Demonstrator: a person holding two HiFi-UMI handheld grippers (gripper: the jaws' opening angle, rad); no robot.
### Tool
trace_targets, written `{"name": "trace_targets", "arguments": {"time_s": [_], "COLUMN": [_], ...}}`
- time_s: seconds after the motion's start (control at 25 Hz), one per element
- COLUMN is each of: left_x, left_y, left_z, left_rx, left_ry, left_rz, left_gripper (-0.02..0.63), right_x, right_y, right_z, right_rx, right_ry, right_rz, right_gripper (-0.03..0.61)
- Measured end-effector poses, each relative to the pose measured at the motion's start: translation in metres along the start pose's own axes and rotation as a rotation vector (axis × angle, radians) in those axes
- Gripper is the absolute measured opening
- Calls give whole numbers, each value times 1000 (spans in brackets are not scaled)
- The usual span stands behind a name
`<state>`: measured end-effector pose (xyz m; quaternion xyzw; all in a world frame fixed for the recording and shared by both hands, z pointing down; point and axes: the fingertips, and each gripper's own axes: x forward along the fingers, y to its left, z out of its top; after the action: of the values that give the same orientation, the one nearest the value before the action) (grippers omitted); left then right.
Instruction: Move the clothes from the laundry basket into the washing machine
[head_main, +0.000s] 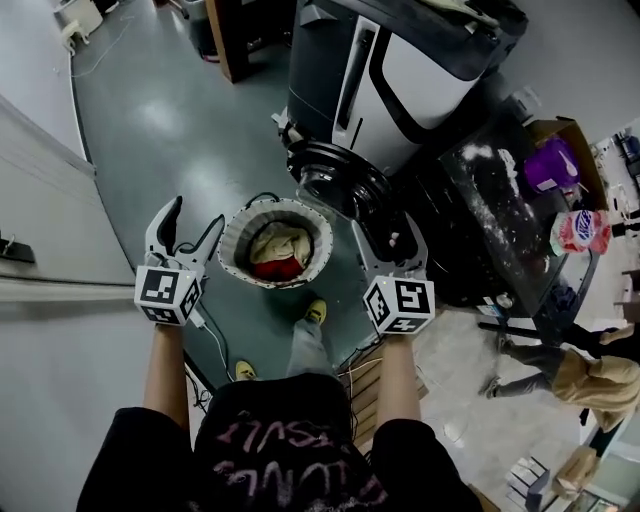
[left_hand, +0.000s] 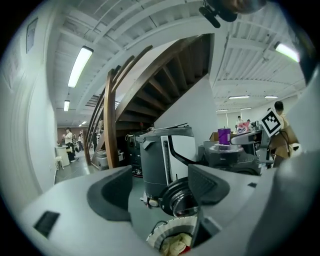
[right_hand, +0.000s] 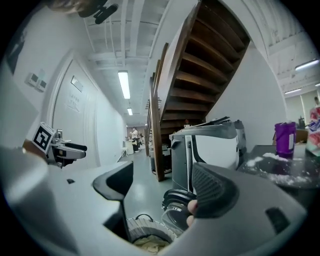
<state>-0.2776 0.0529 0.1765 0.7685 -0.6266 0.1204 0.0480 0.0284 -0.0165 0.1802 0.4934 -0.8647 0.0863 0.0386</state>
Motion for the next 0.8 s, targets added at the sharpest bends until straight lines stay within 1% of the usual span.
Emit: {"name": "trace_targets", "arguments": {"time_s": [0.16, 0.36, 0.6, 0.8], "left_x": [44, 79, 115, 137], "left_y": [-3, -6, 8, 25], "left_z": [-4, -17, -43, -85], "left_rx": [-3, -2, -24, -37], "left_ry": [32, 80, 122, 160], "left_rz": [18, 11, -37, -101], "left_gripper": [348, 348, 348, 348], "right_x": [39, 72, 106, 133], "right_y": [-33, -48, -44, -27], "right_z": [-11, -32, -59, -99], "right_rx": [21, 36, 16, -22], "right_ry": [24, 70, 142, 203], "right_rz": [22, 44, 61, 68], "right_gripper": [376, 376, 374, 374]}}
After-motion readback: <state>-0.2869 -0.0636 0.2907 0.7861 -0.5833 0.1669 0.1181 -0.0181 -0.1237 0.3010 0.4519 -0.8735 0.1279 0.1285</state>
